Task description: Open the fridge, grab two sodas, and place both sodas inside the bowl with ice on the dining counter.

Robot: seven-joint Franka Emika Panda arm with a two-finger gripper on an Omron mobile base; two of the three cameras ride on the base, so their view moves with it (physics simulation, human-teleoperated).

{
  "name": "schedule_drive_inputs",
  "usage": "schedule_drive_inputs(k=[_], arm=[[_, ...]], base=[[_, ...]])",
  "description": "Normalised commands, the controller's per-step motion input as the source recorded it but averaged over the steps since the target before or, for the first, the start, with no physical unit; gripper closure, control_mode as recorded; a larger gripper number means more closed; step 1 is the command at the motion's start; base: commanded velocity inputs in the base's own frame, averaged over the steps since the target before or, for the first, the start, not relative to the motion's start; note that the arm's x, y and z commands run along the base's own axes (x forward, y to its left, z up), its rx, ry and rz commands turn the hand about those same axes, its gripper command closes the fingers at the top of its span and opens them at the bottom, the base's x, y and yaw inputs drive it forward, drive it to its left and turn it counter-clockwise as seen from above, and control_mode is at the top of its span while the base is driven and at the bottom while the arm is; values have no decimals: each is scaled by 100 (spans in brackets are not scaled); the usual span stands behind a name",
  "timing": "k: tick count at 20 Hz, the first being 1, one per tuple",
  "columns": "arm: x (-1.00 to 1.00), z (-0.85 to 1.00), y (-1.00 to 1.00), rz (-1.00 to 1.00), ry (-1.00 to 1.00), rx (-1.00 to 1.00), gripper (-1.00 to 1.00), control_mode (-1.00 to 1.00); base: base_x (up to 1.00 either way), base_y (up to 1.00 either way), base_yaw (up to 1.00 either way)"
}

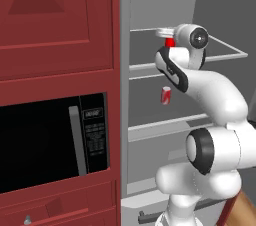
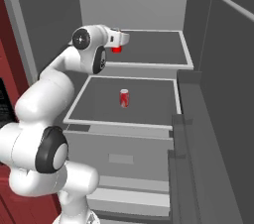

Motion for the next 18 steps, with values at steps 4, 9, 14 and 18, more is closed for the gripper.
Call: schedule_drive_inputs(k=[4, 9, 14, 18], arm=[[28, -7, 0, 0, 0, 0, -100, -100], [26, -8, 0, 0, 0, 0, -100, -100], [17, -13, -10, 0, 0, 0, -100, -100], [16, -10, -2, 0, 0, 0, -100, -100]], base=[[0, 0, 0], [0, 0, 0], [0, 0, 0], [0, 0, 0]])
